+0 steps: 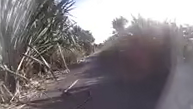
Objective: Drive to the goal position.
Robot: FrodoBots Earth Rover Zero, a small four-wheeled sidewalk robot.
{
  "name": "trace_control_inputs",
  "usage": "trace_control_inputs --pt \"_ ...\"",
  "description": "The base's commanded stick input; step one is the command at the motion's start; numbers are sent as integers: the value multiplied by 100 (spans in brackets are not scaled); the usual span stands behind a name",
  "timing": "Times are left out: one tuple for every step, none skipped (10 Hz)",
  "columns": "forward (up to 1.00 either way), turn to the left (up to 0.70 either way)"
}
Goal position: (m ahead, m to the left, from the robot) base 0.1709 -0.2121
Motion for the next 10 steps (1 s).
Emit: trace_control_inputs --pt "42 25" --pt "42 25" --pt "42 25" --pt "41 25" --pt "40 24" --pt "40 24" --pt "40 24" --pt "40 24" --pt "39 13" --pt "39 6"
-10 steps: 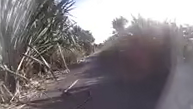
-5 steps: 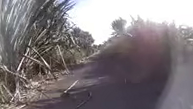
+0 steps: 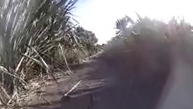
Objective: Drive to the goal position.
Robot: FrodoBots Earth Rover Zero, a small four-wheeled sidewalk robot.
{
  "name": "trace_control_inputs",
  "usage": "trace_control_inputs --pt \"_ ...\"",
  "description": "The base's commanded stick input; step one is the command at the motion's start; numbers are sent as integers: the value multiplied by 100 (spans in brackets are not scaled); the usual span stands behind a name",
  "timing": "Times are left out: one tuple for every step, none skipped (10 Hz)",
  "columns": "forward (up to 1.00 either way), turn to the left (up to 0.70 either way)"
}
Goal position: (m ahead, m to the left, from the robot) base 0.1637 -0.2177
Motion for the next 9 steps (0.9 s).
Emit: trace_control_inputs --pt "39 0" --pt "39 0" --pt "39 0" --pt "39 0" --pt "39 0" --pt "39 0" --pt "39 0" --pt "39 0" --pt "39 0"
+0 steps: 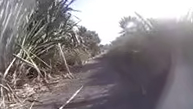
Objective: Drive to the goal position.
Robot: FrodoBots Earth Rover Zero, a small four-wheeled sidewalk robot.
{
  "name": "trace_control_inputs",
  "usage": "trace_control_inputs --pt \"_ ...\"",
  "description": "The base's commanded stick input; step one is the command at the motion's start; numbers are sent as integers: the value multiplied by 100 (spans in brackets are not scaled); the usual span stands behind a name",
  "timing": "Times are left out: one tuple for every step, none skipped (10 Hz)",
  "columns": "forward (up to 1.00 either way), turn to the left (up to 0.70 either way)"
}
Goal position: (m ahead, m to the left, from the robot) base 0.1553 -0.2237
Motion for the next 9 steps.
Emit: trace_control_inputs --pt "38 0" --pt "38 0" --pt "38 0" --pt "38 0" --pt "38 0" --pt "38 -29" --pt "37 -64" --pt "37 -91" --pt "37 -91"
